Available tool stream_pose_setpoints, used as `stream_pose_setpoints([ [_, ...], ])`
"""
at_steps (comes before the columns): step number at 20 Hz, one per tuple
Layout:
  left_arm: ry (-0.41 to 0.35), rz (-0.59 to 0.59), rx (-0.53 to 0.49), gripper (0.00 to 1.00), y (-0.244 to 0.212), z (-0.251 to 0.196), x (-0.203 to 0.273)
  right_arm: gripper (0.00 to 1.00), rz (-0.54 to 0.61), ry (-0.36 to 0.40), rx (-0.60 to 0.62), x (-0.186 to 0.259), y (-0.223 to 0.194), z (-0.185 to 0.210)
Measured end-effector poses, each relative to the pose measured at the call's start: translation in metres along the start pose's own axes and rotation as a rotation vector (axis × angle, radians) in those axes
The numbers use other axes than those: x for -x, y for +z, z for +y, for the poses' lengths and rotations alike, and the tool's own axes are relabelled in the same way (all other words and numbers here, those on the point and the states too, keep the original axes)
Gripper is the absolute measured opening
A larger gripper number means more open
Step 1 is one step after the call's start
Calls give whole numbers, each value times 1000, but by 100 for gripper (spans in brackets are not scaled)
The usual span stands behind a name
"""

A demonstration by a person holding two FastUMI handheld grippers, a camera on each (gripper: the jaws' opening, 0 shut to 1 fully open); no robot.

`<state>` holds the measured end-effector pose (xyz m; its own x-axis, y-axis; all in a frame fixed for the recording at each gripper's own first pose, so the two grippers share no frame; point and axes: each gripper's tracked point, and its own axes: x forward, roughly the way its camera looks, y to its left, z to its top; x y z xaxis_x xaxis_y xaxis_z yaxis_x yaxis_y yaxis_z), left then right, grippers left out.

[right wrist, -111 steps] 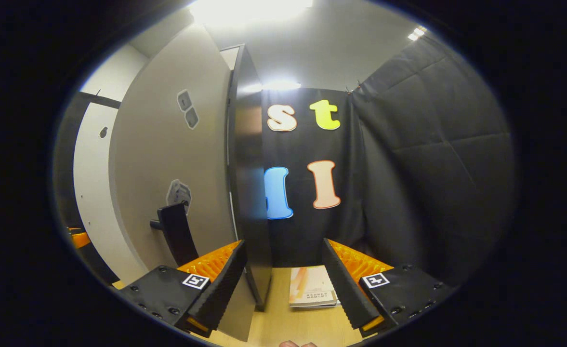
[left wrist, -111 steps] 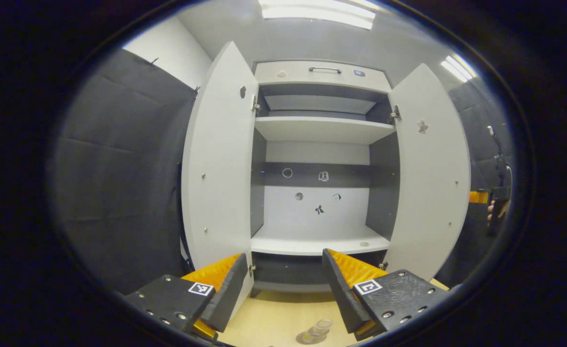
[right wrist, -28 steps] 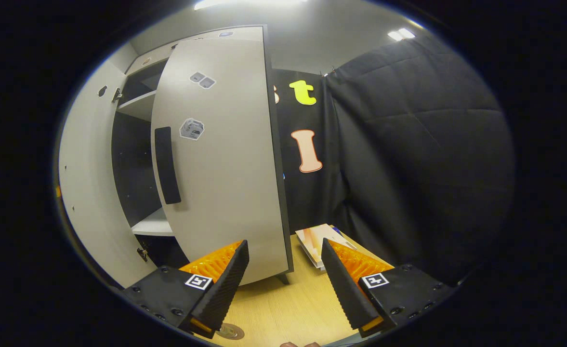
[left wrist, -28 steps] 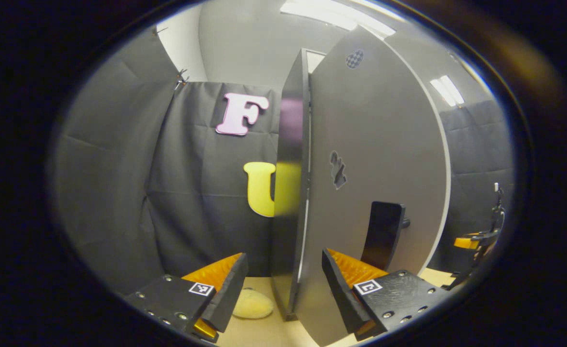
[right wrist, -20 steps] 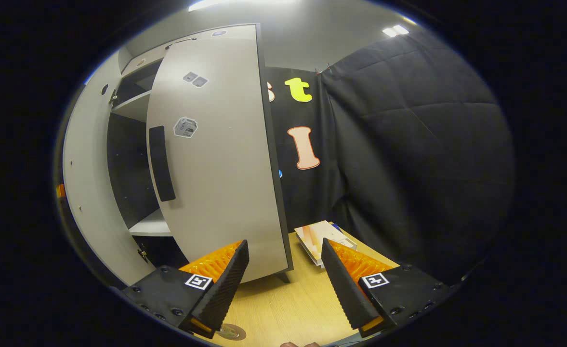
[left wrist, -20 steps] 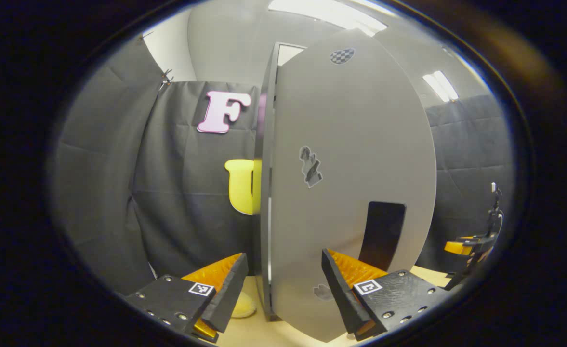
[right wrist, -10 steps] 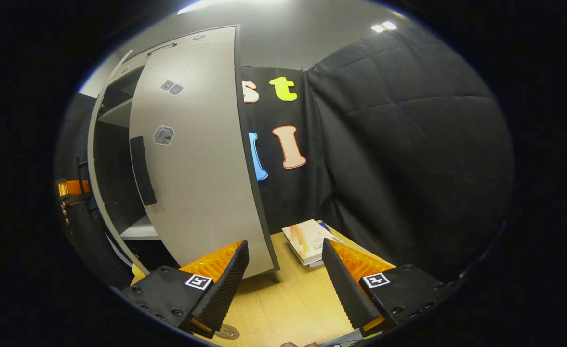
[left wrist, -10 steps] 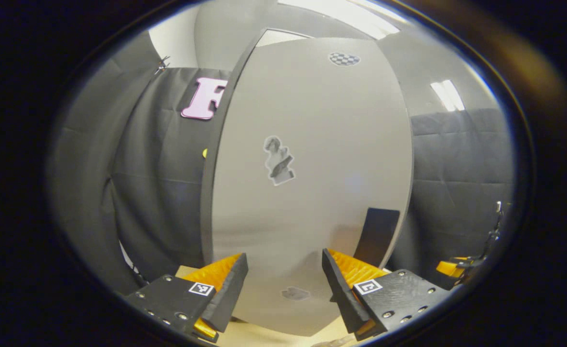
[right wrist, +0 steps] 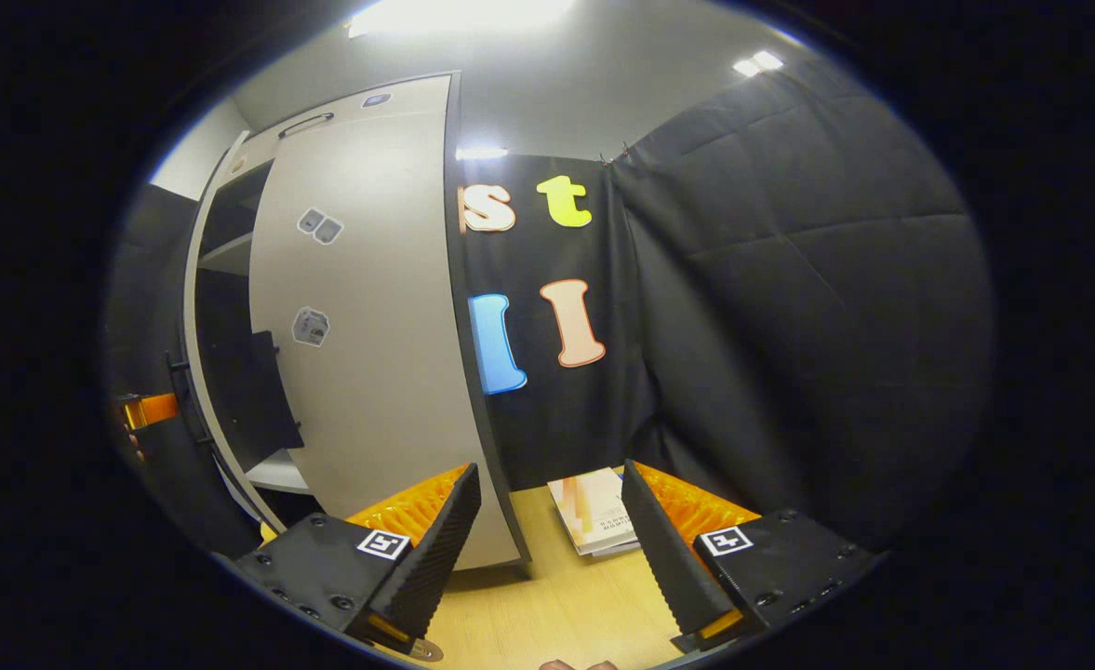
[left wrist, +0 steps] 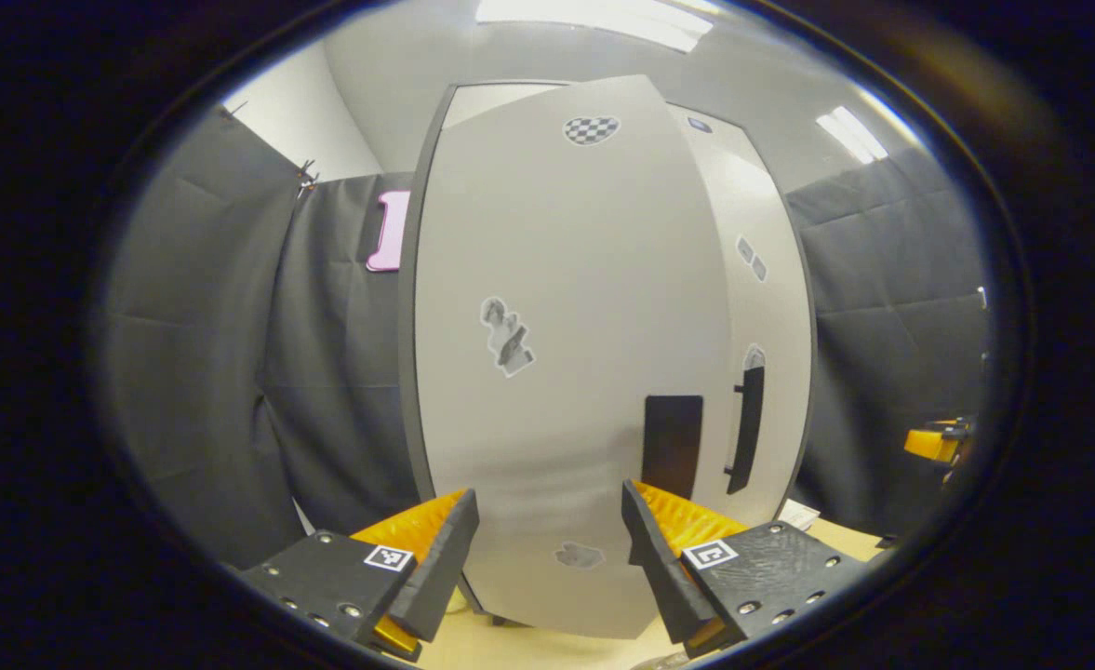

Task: Grasp the bottle in the cabinet with the left hand and place it on the coaster, then close the right door with the right hand and the left door with the left hand.

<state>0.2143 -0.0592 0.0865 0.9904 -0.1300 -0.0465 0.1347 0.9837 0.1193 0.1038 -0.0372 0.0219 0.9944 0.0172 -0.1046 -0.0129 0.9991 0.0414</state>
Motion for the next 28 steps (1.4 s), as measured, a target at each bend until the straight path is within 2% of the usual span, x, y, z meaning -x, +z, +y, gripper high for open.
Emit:
stream_pose_setpoints([
  [3, 18, 24, -3, 90, 1, -11, -2, 98, -31, 51, 7, -9, 21, 6],
  [8, 64, -20, 154, 91, 3, -13, 23, 97, -49, 103, 6, -16, 36, 2],
  [13, 211, -39, 290, 89, -7, 18, 43, 97, -52, 138, -7, -19, 50, -11],
  [17, 320, -18, 324, 90, -25, 26, 63, 97, -33, 176, -21, -15, 50, -19],
  [19, 321, -7, 332, 90, -30, 15, 66, 97, -32, 188, -6, -14, 50, -23],
  [23, 302, 4, 279, 90, -28, -1, 74, 97, -39, 186, 11, -8, 51, -24],
  [28, 270, -22, 260, 90, -14, 11, 76, 97, -52, 174, -20, 1, 54, -9],
])
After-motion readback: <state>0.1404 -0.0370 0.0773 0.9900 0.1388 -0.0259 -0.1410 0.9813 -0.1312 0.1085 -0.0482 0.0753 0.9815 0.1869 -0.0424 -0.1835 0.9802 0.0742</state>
